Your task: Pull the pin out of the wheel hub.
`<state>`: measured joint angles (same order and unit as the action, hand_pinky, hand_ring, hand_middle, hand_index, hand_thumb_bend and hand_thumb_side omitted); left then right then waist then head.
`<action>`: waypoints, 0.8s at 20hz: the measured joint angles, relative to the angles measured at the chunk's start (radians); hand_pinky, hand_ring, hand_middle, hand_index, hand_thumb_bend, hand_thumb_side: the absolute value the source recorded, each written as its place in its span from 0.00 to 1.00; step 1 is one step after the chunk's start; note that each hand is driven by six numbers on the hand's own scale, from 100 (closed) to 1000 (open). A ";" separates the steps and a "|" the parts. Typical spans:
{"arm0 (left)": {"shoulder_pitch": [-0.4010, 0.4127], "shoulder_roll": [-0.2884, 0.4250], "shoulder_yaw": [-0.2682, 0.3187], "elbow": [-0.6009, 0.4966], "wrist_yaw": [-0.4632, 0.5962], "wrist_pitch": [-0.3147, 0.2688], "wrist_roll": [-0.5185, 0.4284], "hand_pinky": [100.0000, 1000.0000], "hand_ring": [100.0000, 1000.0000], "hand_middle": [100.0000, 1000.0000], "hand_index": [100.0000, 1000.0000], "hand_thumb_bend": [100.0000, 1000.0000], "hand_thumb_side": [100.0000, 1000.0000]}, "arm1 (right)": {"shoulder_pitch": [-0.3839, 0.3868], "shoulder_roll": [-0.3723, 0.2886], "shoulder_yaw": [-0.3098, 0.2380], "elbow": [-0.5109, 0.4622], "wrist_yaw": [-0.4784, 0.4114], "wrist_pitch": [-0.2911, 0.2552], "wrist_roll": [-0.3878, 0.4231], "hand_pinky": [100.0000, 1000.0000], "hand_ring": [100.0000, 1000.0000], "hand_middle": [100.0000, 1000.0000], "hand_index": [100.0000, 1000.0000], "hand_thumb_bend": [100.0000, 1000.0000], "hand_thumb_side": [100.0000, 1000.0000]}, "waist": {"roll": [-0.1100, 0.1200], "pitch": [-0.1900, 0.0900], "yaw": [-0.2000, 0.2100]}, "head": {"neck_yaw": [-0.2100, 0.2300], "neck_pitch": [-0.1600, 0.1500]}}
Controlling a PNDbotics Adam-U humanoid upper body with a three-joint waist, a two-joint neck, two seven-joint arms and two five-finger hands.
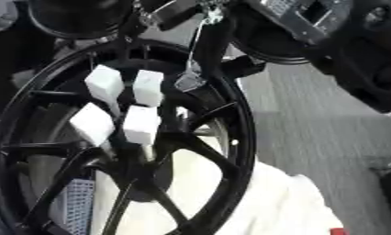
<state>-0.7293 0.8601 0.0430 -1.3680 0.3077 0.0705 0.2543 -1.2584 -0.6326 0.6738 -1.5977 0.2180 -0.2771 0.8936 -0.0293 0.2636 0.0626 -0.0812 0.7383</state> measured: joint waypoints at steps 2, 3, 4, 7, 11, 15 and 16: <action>0.000 0.000 0.000 -0.002 0.000 0.000 0.000 0.80 0.84 0.85 0.93 0.77 0.49 | -0.001 0.004 0.005 0.006 0.001 -0.005 -0.002 0.92 0.90 0.83 0.86 0.18 0.18 | -0.001 0.007 0.003 | -0.003 0.000; 0.000 0.000 0.000 -0.003 0.001 0.000 0.000 0.80 0.84 0.85 0.93 0.77 0.49 | -0.001 0.004 0.005 0.009 0.001 -0.007 -0.004 0.92 0.90 0.83 0.85 0.18 0.17 | -0.002 0.012 0.006 | -0.004 -0.001; 0.000 0.000 0.000 -0.005 0.002 0.000 0.000 0.80 0.84 0.85 0.93 0.77 0.49 | -0.001 0.004 0.006 0.011 0.003 -0.009 -0.006 0.92 0.90 0.83 0.85 0.18 0.16 | -0.003 0.016 0.008 | -0.005 -0.001; 0.000 -0.001 0.000 -0.007 0.005 -0.001 0.000 0.80 0.84 0.84 0.93 0.77 0.49 | -0.003 0.004 0.011 0.017 0.009 -0.015 -0.012 0.91 0.90 0.83 0.85 0.18 0.12 | -0.006 0.027 0.014 | -0.007 -0.001; -0.001 -0.005 0.000 -0.012 0.008 -0.001 0.000 0.80 0.84 0.84 0.93 0.76 0.49 | -0.003 0.004 0.018 0.028 0.022 -0.023 -0.020 0.91 0.90 0.82 0.84 0.19 0.07 | -0.010 0.043 0.026 | -0.011 -0.005; -0.001 -0.009 0.000 -0.018 0.009 0.000 0.002 0.80 0.84 0.84 0.93 0.76 0.49 | -0.003 0.004 0.028 0.047 0.036 -0.031 -0.028 0.91 0.89 0.82 0.84 0.19 0.03 | -0.011 0.054 0.034 | -0.013 -0.011; -0.001 -0.009 0.000 -0.019 0.010 0.001 0.002 0.80 0.84 0.84 0.93 0.76 0.49 | -0.002 0.004 0.029 0.049 0.038 -0.033 -0.030 0.91 0.89 0.82 0.83 0.19 0.03 | -0.011 0.055 0.035 | -0.014 -0.011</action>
<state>-0.7306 0.8515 0.0435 -1.3866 0.3175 0.0711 0.2565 -1.2606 -0.6285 0.7032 -1.5483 0.2565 -0.3103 0.8638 -0.0400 0.3188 0.0976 -0.0953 0.7274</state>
